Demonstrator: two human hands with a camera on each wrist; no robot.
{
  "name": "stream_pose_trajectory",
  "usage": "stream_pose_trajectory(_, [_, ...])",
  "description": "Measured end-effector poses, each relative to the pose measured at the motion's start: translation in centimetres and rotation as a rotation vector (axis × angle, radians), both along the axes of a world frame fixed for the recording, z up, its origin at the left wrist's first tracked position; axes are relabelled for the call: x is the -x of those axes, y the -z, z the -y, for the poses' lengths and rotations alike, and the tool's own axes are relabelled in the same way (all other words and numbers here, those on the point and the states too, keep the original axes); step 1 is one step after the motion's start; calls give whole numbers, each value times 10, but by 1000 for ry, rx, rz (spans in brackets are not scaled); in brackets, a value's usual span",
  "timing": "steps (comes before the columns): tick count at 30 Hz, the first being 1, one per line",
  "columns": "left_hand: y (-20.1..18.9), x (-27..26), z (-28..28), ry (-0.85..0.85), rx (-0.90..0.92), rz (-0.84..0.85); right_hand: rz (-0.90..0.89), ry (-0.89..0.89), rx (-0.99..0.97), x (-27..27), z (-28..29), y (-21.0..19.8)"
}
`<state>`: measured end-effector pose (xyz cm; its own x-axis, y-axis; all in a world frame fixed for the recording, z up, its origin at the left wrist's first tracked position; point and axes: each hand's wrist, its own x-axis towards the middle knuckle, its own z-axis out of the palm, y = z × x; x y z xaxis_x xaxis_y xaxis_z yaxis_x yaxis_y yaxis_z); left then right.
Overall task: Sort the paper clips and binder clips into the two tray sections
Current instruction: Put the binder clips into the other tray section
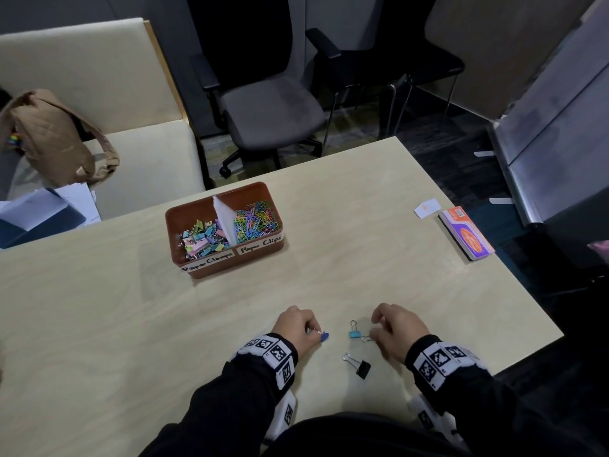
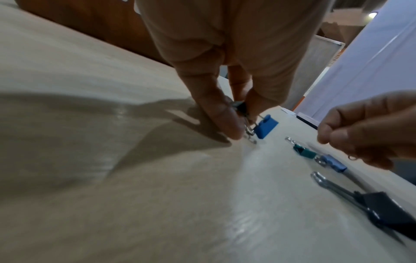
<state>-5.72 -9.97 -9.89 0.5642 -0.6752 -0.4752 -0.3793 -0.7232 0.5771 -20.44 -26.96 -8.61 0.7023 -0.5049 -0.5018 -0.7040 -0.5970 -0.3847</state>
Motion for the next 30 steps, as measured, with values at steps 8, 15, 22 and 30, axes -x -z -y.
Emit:
stream_pose_trajectory(8, [-17,-15,-17,-111,39,-76,-70,-277,77,-6,-9,12])
stream_pose_trajectory(15, [-33,-50,-61,-386,157,-64,-163,-322,82,-25,-11,15])
stream_pose_trajectory(22, [-50,-80,-85,-542,254,51,-59,-529,143,-24,-18,25])
stream_pose_trajectory(30, [-77,-115,-71,-599,327,205,-61,-360,54,-29,-16,20])
